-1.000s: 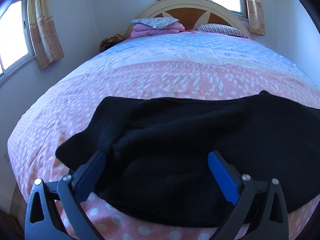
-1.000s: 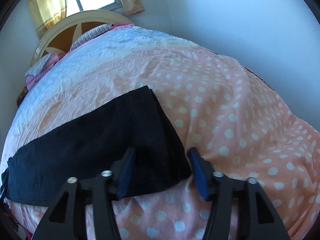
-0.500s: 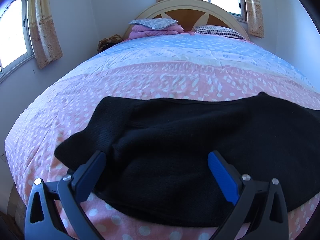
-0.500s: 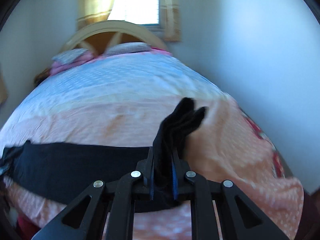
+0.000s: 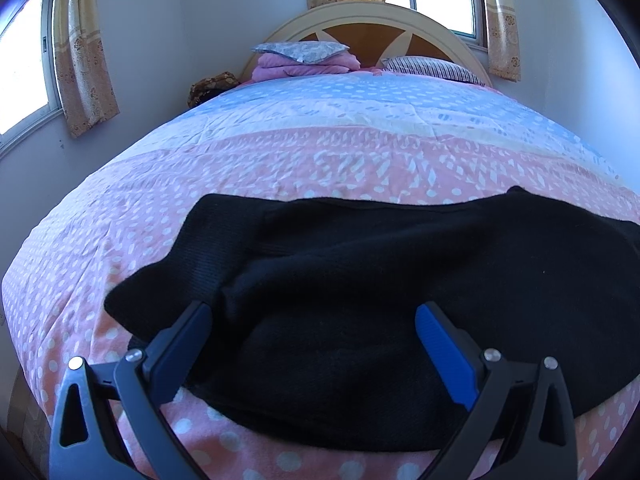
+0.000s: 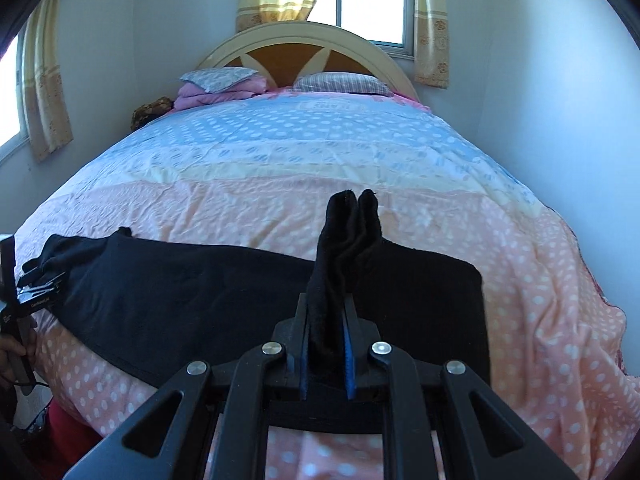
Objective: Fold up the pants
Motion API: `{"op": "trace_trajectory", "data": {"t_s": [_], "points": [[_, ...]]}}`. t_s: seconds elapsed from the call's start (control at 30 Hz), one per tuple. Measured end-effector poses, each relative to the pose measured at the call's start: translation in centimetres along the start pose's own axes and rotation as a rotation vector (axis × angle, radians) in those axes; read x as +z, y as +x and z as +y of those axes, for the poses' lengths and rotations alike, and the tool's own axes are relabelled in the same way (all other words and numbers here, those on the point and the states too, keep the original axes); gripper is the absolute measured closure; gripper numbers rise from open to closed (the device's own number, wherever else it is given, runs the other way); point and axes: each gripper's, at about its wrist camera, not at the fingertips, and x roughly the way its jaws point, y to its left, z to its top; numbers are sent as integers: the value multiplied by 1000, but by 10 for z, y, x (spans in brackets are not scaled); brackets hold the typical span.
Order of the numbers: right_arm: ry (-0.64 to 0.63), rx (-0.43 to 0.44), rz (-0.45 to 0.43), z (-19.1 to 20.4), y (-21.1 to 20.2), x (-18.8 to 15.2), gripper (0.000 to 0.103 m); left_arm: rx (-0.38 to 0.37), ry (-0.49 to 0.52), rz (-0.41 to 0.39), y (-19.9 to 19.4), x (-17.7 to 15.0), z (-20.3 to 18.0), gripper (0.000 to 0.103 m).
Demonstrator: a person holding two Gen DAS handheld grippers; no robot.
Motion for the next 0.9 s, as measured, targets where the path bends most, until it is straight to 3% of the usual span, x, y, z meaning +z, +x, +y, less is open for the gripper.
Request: {"op": "trace_trajectory", "data": {"t_s": [0.2,0.3,0.53,0.8,0.83,0.87,0.9], "points": [[-172,33,13,64,14,-15,90,0,0,-3,0,0,-1,0],[-199,67,14,89,22,-21,90,-1,0,-2,0,0,-1,0],[-263,55,-1,137,42,-33,89,-11,-2,-11,-1,-1,-1,0],[-507,-83,-92,168,39,-59,82,-19,-2,-13,-2,-1,0,0],[-483,-40,-87,167,32,-58,75,-21,-1,-13,-2,-1,0,0],[-436,67,-84,162,22,-55,58,-23,-1,-13,-2,-1,0,0],[-368,209,-83,153,11,-51,48,-25,-1,-12,-2,-1,0,0]]}}
